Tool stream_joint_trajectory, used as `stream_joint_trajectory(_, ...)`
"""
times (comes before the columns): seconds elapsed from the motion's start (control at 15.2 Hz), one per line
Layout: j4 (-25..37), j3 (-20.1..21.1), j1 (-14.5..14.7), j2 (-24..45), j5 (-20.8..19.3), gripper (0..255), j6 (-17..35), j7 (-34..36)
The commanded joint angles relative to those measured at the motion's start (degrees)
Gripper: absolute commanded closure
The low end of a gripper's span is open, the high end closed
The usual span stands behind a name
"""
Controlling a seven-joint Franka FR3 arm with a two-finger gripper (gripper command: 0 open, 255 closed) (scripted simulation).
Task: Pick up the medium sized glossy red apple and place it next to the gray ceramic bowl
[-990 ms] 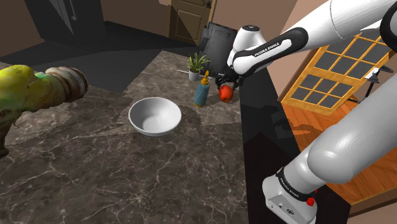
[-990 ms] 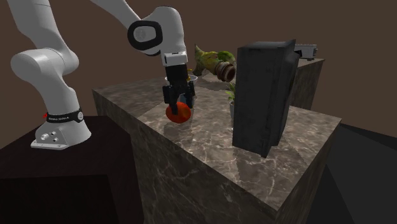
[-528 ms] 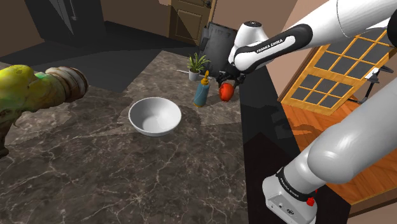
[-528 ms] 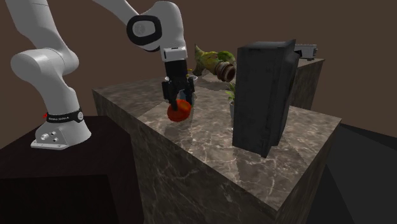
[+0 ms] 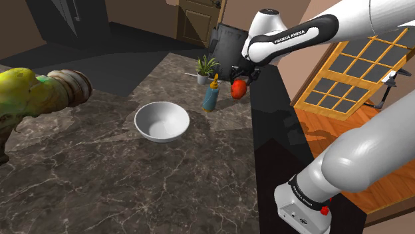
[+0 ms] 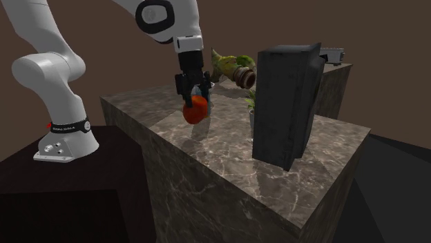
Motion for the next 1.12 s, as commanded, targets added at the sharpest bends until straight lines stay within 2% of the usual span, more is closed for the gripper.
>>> stream_joint_trajectory(0.0, 0.7, 0.1, 0.1, -0.9, 0.2, 255, -1.6, -0.3)
stream_joint_trajectory(1.06, 8.5, 0.6, 0.5, -5.8, 1.4, 255, -14.2, -2.3)
